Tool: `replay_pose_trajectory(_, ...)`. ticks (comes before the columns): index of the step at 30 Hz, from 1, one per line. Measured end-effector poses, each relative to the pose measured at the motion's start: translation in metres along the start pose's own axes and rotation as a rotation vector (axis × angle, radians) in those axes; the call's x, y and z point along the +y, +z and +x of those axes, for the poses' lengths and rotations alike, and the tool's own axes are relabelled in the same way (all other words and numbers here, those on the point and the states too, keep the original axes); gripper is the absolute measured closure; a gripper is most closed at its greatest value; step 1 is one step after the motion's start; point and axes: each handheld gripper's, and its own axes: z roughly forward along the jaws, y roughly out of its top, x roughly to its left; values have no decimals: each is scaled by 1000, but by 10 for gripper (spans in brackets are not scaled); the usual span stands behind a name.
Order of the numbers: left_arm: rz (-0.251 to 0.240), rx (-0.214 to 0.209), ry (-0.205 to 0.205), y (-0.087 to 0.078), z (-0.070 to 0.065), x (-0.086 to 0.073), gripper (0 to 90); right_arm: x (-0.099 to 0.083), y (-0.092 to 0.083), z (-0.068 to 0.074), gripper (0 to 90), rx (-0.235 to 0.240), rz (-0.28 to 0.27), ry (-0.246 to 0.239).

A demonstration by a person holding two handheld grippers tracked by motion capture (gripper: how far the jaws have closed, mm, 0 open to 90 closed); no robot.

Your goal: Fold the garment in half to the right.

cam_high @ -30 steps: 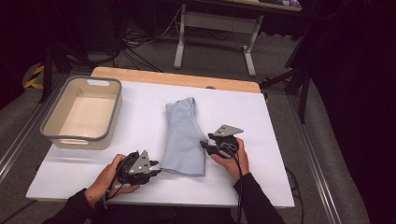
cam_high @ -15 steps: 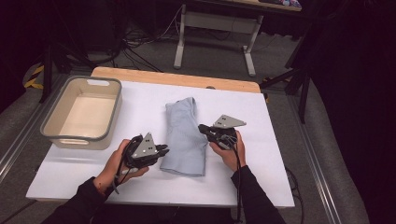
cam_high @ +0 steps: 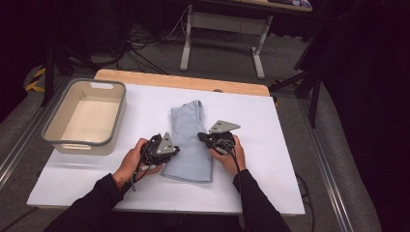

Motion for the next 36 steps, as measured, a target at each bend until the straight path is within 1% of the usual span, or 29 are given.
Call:
replay_pose_trajectory(2, 14, -5, 0, 4, -2, -6, 880, -2, 3, 3, 871, 2, 22, -12)
replay_pose_trajectory(3, 15, -11, -19, 4, -2, -8, 882, -3, 5, 4, 871, 1, 36, -22)
replay_pose_trajectory(4, 1, -22, -28, 4, -1, -11, 885, -4, 6, 5, 871, -2, 50, -34)
replay_pose_trajectory(6, -6, -39, -50, 3, 1, -14, 888, -7, 8, 6, 871, -1, 55, -42)
replay_pose_trajectory(7, -6, -38, -59, 3, 1, -15, 889, -8, 8, 6, 872, 2, 56, -40)
replay_pose_trajectory(8, -18, -36, -52, 4, 1, -16, 889, -9, 8, 6, 873, 5, 55, -39)
replay_pose_trajectory(11, -19, -24, -40, 4, -2, -17, 890, -13, 7, 4, 874, 12, 53, -29)
replay_pose_trajectory(12, -30, -26, -43, 4, -1, -18, 890, -14, 6, 4, 874, 11, 54, -30)
replay_pose_trajectory(14, -32, -31, -51, 4, -1, -19, 891, -14, 4, 5, 873, 3, 60, -41)
replay_pose_trajectory(16, -32, -32, -55, 4, -2, -20, 891, -16, 3, 6, 873, 0, 60, -38)
replay_pose_trajectory(19, -32, -20, -42, 3, -3, -19, 890, -16, 1, 7, 872, -2, 63, -37)
replay_pose_trajectory(21, -33, -20, -45, 3, -3, -19, 890, -14, -3, 8, 868, -1, 66, -41)
replay_pose_trajectory(23, -33, -23, -48, 3, -2, -19, 890, -10, -7, 7, 863, 0, 47, -38)
replay_pose_trajectory(24, -30, -25, -50, 3, -2, -19, 890, -7, -10, 6, 864, 3, 27, -31)
replay_pose_trajectory(26, -33, -32, -51, 3, -2, -19, 889, -1, -12, 5, 863, -5, 6, -38)
replay_pose_trajectory(29, -42, -39, -61, 4, -1, -20, 888, 13, -10, -1, 863, -8, -21, -53)
replay_pose_trajectory(30, -40, -43, -63, 3, -1, -20, 886, 18, -8, -3, 862, -10, -29, -64)
replay_pose_trajectory(31, -41, -39, -58, 3, -1, -20, 884, 24, -5, -5, 861, -10, -33, -78)
replay_pose_trajectory(33, -43, -39, -57, 3, -1, -19, 883, 35, 1, -11, 861, -8, -28, -96)
replay_pose_trajectory(35, -42, -40, -56, 3, -1, -19, 882, 44, 11, -16, 859, 21, -31, -103)
replay_pose_trajectory(36, -43, -43, -58, 3, -1, -19, 882, 48, 16, -18, 860, 29, -20, -116)
